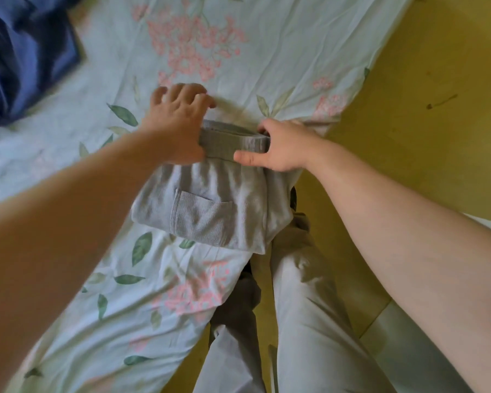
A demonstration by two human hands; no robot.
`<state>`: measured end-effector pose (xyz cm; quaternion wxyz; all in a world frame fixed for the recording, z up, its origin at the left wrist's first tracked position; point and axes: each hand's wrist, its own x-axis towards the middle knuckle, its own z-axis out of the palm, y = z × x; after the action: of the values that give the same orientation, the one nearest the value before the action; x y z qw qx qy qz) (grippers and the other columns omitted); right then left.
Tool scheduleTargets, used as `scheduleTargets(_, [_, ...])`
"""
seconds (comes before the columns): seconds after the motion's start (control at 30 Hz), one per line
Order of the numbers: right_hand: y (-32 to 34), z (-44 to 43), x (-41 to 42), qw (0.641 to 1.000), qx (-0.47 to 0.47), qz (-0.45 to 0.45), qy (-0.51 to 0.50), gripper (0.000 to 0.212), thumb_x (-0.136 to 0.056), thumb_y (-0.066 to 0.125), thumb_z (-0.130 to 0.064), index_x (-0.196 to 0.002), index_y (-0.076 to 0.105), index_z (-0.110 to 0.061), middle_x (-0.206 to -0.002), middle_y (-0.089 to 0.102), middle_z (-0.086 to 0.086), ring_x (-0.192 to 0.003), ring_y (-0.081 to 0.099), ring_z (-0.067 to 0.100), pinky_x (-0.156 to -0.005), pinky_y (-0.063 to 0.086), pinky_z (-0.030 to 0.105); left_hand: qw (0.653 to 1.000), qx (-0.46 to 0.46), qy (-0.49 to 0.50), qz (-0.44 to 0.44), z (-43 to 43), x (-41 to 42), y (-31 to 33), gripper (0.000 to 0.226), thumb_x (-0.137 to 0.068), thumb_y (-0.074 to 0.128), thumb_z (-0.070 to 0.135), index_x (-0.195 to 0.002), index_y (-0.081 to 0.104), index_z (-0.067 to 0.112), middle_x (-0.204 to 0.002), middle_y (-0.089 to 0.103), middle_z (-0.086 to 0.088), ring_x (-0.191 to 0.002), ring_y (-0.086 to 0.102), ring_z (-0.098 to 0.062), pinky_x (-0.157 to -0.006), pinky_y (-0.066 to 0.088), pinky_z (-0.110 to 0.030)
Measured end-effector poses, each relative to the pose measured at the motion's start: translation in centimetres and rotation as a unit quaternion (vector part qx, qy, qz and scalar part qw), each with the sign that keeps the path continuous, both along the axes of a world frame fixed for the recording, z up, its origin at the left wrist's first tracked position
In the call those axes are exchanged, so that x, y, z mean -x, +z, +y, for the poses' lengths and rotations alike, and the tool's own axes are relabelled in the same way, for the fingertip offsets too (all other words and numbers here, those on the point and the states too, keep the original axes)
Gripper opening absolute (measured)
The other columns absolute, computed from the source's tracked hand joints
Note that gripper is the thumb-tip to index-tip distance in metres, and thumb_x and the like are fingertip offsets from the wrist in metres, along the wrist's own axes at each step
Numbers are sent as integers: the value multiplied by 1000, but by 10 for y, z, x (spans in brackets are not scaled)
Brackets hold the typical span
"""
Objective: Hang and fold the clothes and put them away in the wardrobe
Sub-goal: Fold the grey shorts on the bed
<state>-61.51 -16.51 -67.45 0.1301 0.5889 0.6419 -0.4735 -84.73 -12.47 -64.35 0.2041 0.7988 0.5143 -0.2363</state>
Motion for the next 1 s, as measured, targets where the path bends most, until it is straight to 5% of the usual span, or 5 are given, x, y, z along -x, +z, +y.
scheduleTargets(0.13, [2, 13, 18, 997, 7, -21, 79, 114, -43, 50, -107, -118, 50, -21, -102, 55, -2, -90, 55, 22, -75, 49, 41, 992, 112, 0, 64, 24, 9, -10, 101, -60, 86, 47, -145, 34, 31, -133, 51, -8, -122, 48, -33, -97, 49, -52])
scheduleTargets(0.3, [2, 20, 34, 994, 9, -3, 106, 68, -71, 78, -67, -112, 56, -18, -99, 62, 2, -85, 58, 21, -71, 51, 38, 969, 203, -35, 136, 45, 0, -8, 75, -52, 91, 42, -116, 55, 32, -88, 64, 4, -77, 59, -18, -63, 49, -33])
scheduleTargets(0.6, [101, -30, 22, 996, 31, 40, 67, 55, -72, 75, -59, -105, 49, -24, -91, 55, -5, -80, 55, 16, -61, 44, 35, 959, 135, -205, 143, -11, -3, 99, 24, -72, 69, 49, -86, 61, 31, -85, 63, 8, -95, 58, -19, -102, 44, -39])
scheduleTargets(0.77, [211, -78, 8, 995, -41, 11, 89, 31, -77, 62, -61, -75, 52, -32, -73, 55, -9, -66, 55, 17, -50, 33, 27, 966, 88, -218, 110, -60, -12, 210, 15, -82, 58, 41, -91, 55, 30, -78, 58, 7, -69, 57, -15, -58, 49, -30])
scheduleTargets(1.0, [373, -144, -33, 985, -130, -112, 10, 22, -90, 62, -52, -95, 53, -32, -83, 47, -7, -75, 47, 20, -48, 29, 27, 923, -90, -362, 97, -86, -67, 356, 32, -88, 54, 49, -112, 54, 28, -96, 65, 3, -92, 62, -21, -87, 40, -34])
